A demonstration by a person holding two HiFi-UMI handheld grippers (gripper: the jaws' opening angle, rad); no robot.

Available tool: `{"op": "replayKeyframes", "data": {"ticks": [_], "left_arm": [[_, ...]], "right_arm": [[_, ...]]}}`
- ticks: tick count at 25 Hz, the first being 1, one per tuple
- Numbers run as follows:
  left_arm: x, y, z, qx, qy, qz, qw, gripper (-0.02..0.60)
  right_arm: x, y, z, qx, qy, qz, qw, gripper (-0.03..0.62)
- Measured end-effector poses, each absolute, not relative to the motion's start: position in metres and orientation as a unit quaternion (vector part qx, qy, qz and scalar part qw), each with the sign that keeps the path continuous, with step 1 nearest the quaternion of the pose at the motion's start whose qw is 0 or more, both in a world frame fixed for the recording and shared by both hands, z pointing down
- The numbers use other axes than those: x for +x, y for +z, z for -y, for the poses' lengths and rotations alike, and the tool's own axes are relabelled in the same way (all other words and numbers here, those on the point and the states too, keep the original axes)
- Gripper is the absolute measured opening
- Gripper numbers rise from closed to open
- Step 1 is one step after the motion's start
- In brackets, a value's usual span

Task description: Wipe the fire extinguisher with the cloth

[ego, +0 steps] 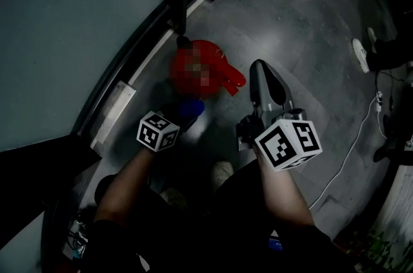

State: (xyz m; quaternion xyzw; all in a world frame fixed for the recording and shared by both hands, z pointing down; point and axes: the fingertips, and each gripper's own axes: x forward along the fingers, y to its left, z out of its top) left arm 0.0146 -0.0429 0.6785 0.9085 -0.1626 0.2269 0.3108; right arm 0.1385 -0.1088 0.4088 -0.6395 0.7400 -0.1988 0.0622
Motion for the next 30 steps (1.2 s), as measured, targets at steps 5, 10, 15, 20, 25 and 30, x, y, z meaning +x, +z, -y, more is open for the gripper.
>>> {"op": "replayKeyframes", "data": {"ticks": [5, 10, 15, 20, 25, 30], "left_arm": [[0.009, 0.715, 0.045, 0.886, 0.237, 0.178, 0.357, 0.164], [0.014, 0.732, 0.049, 0.877, 0.242, 0.182, 0.373, 0.164], [0.014, 0.769, 0.048, 0.862, 0.266, 0.192, 0.386, 0.164], [0.014, 0.791, 0.047, 0.841, 0.273, 0.211, 0.417, 0.164], [0.014, 0.806, 0.046, 0.824, 0.287, 0.224, 0.434, 0.164], [0.009, 0.798, 0.034, 0.825, 0.298, 0.217, 0.428, 0.164]], "right_arm": [[0.134, 0.407, 0.106, -0.631, -0.202, -0.746, 0.066, 0.003], [0.131, 0.408, 0.104, -0.625, -0.2, -0.753, 0.059, 0.003], [0.138, 0.413, 0.102, -0.629, -0.201, -0.749, 0.051, 0.003], [0.145, 0.414, 0.099, -0.633, -0.196, -0.747, 0.043, 0.003], [0.147, 0.417, 0.098, -0.633, -0.196, -0.748, 0.039, 0.003], [0.145, 0.418, 0.1, -0.631, -0.191, -0.752, 0.035, 0.003]]}}
